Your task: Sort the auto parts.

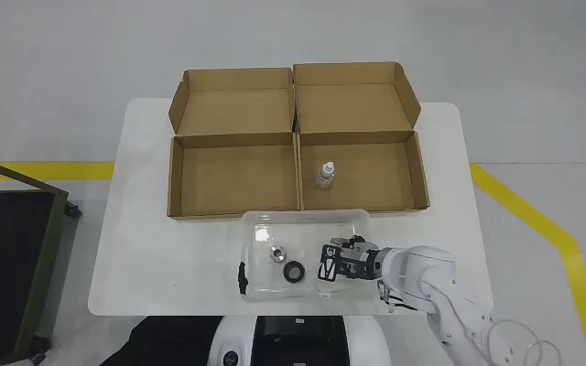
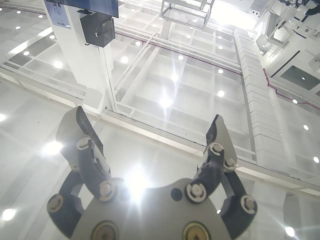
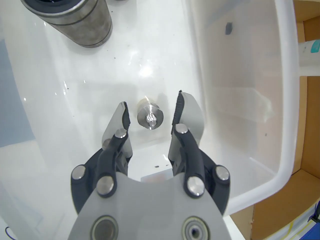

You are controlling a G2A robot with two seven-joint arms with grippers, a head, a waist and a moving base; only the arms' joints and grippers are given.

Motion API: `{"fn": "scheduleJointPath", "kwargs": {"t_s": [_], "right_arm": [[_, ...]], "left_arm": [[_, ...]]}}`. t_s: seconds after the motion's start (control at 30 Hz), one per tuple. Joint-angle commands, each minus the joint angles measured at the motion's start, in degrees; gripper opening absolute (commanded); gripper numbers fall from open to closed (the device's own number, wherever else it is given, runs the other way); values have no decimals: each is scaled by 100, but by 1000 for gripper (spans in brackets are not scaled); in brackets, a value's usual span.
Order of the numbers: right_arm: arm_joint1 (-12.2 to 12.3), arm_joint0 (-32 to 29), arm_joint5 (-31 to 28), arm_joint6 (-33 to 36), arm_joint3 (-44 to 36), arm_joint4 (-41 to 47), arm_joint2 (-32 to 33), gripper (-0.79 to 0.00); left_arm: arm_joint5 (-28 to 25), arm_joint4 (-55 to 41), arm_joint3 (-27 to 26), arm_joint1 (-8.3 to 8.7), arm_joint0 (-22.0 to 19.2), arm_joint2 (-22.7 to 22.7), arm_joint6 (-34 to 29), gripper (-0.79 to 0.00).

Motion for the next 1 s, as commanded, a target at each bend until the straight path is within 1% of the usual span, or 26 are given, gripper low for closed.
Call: {"fn": "scheduleJointPath", "kwargs": {"t_s": [0.0, 0.17, 0.27, 0.37, 0.47, 0.6, 0.7, 0.83, 0.97], "right_arm": [[6, 2, 14, -21, -20, -4, -15, -785], [34, -49, 53, -111, -242, -34, 22, -785], [53, -106, 68, -293, -425, 20, 74, -785], [71, -165, 117, -578, -614, 62, 140, -785], [82, -219, 312, -907, -779, -22, 193, -785], [76, -343, 724, -1639, -850, -150, 146, -785], [54, -384, 922, -2365, -870, -40, -1, -785], [7, -208, 1062, -3067, -817, 42, -280, -785], [-48, 44, 1336, -3541, -752, 244, -391, -785]], "left_arm": [[0, 0, 0, 0, 0, 0, 0, 0], [0, 0, 0, 0, 0, 0, 0, 0], [0, 0, 0, 0, 0, 0, 0, 0], [0, 0, 0, 0, 0, 0, 0, 0], [0, 0, 0, 0, 0, 0, 0, 0], [0, 0, 0, 0, 0, 0, 0, 0], [0, 0, 0, 0, 0, 0, 0, 0], [0, 0, 0, 0, 0, 0, 0, 0], [0, 0, 0, 0, 0, 0, 0, 0]]}}
